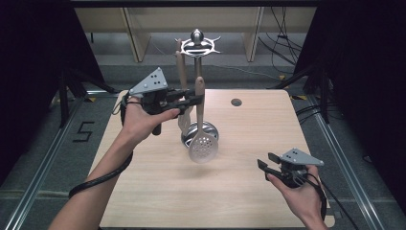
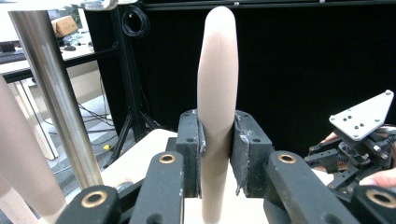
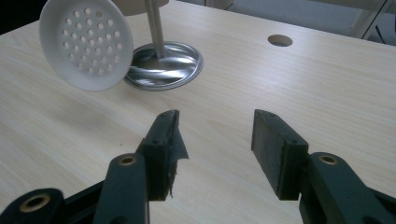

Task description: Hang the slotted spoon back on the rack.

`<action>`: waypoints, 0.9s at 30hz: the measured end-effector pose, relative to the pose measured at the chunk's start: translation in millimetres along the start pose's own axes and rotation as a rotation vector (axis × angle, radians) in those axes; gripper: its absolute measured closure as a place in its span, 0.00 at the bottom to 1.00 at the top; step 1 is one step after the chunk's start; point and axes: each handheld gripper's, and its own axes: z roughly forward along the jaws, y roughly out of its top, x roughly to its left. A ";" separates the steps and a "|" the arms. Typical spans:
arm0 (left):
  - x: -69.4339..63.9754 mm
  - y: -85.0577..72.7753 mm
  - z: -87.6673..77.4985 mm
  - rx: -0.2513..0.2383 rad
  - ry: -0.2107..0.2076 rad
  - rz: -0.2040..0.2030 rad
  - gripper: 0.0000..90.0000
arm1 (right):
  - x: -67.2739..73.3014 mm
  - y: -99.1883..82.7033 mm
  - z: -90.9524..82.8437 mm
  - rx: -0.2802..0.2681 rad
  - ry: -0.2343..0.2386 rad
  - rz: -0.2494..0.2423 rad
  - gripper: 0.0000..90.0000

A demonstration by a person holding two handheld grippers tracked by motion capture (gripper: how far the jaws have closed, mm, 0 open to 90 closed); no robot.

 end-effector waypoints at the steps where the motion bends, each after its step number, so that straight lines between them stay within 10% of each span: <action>1: 0.5 0.6 0.3 -0.002 0.000 -0.001 0.82 | -0.1 0.2 -0.2 0.001 -0.001 -0.001 0.58; 27: 7.8 10.7 0.8 -0.016 -0.003 0.004 0.82 | -1.5 -0.5 -0.1 0.009 -0.012 0.002 0.57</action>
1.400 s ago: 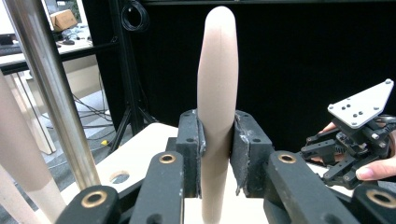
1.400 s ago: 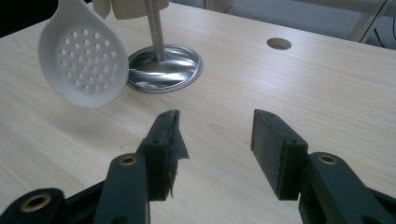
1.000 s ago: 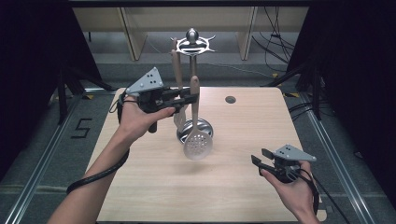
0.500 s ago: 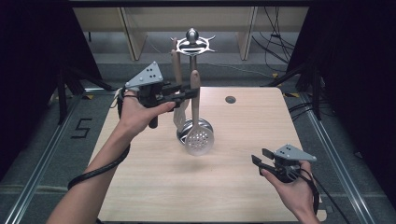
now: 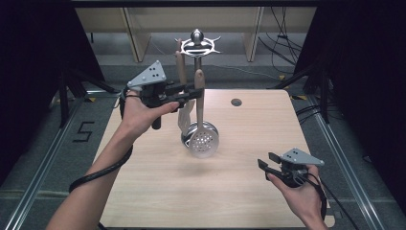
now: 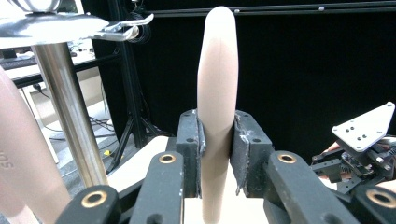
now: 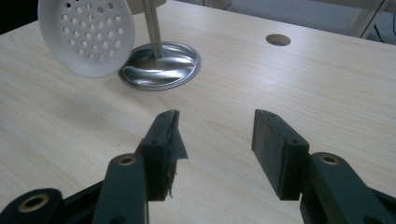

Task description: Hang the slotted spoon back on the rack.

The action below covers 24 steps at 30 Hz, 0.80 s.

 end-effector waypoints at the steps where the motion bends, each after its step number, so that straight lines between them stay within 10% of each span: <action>1: 0.1 0.6 0.2 0.000 -0.001 0.001 0.82 | 0.1 0.1 0.1 0.000 0.001 -0.001 0.57; 24: 5.4 4.4 0.5 0.003 0.001 -0.008 0.82 | 2.7 0.0 0.7 -0.003 0.000 0.007 0.57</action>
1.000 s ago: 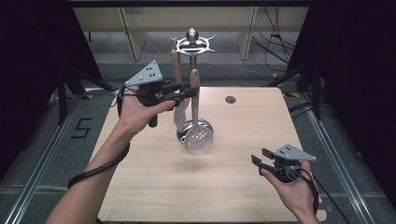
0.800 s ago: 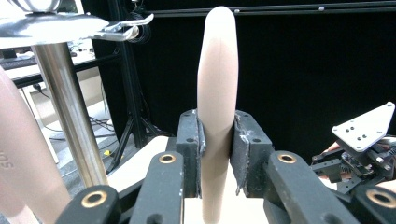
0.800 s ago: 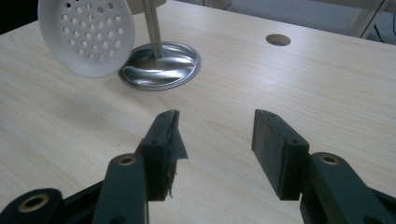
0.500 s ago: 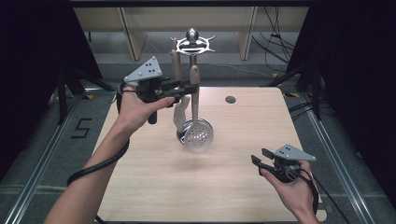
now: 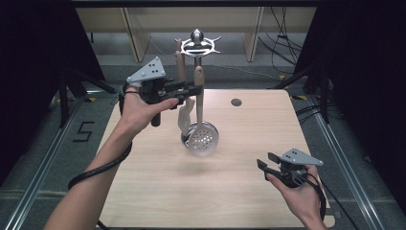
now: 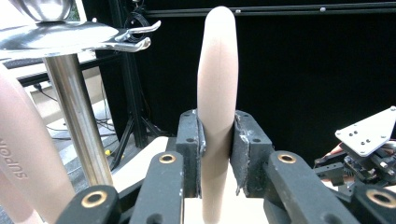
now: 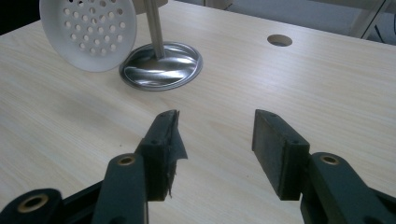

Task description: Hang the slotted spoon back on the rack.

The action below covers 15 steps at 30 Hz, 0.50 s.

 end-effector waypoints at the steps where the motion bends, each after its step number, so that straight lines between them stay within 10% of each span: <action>1: 0.4 0.1 0.4 0.000 0.000 0.000 0.82 | -0.1 0.0 0.4 -0.002 0.003 -0.001 0.57; 15: 7.2 2.8 5.0 0.006 -0.001 -0.013 0.82 | -1.3 -0.5 1.2 -0.005 0.002 -0.011 0.57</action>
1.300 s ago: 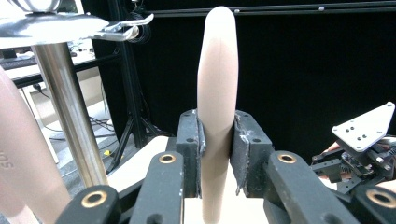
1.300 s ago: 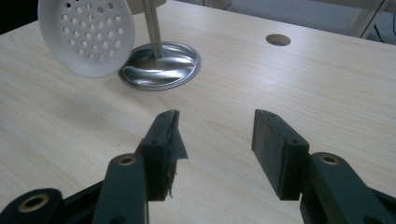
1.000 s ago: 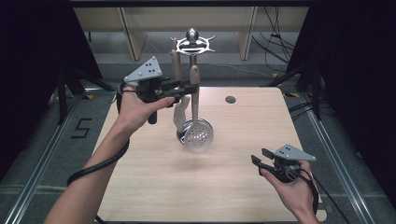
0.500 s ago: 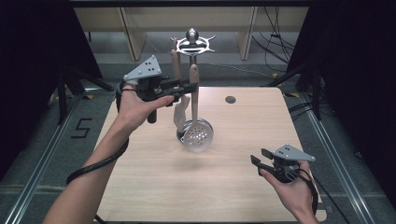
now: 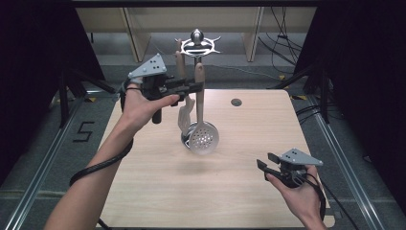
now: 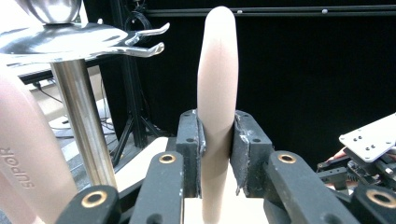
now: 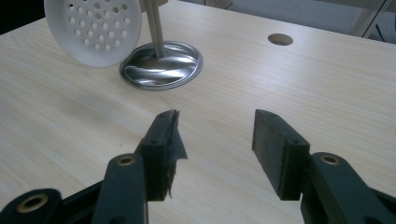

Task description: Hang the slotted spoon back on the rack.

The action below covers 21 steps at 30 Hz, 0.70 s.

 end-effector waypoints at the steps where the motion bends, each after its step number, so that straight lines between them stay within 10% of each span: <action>1: 0.4 0.0 0.3 0.000 0.000 -0.001 0.82 | 1.2 0.1 -0.5 0.005 0.001 0.010 0.57; 21: 11.0 -3.0 3.0 0.005 0.006 -0.026 0.82 | 0.5 0.0 0.4 0.003 0.005 0.005 0.57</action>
